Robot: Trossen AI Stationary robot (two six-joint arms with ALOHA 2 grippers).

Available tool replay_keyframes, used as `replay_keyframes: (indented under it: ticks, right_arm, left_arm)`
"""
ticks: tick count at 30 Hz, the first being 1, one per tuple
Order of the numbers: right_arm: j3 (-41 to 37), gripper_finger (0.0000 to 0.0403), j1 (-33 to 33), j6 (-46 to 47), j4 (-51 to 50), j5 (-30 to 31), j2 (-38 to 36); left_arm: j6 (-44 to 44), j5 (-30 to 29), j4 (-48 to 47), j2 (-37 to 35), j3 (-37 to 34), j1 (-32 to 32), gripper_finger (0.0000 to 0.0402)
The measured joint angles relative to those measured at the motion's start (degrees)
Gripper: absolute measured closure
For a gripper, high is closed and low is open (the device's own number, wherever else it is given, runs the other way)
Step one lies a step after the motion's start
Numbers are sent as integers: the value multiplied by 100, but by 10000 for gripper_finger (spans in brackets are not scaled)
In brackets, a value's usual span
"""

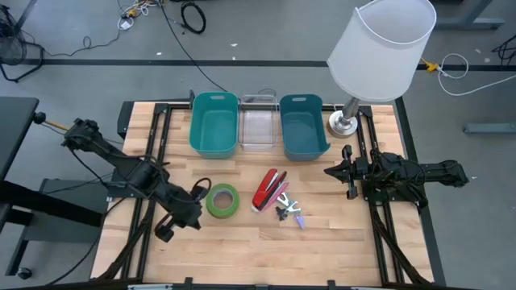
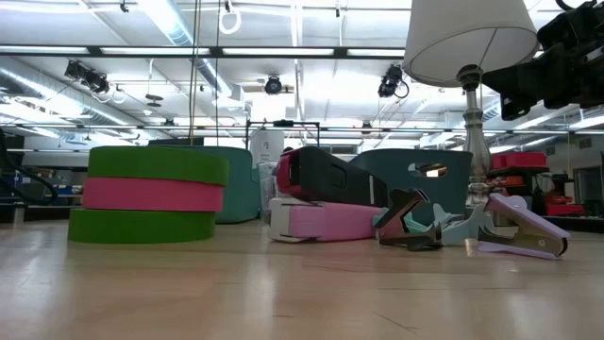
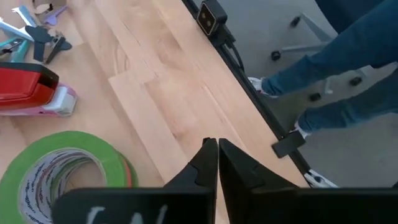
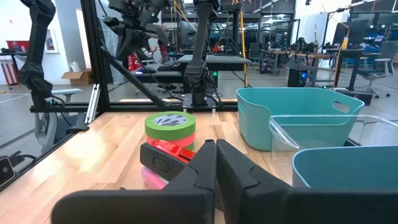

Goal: Pick and place Stapler, Stapler remover, tape
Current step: Put the green tape into the green bin

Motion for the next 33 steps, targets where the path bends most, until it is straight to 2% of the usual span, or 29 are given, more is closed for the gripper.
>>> replay_keyframes:
  ticks: [4, 8, 15, 26, 33]
  right_arm:
    - [1, 387, 0, 0, -1, -1, 0]
    - [1, 387, -1, 0, 0, 0, 0]
    - [-1, 387, 1, 0, 0, 1, 0]
    - [-1, 387, -1, 0, -2, 0, 0]
    - [-1, 387, -1, 0, -2, -1, 0]
  left_arm:
    - [-92, -28, 2, 0, 0, -31, 369]
    - [-301, -391, 9, 51, 0, -28, 352]
    - [-301, -728, 92, 192, 0, -33, 304]
    - [-302, -775, 373, 570, 0, -24, 219]
    - [-298, -798, 385, 757, 0, -20, 190]
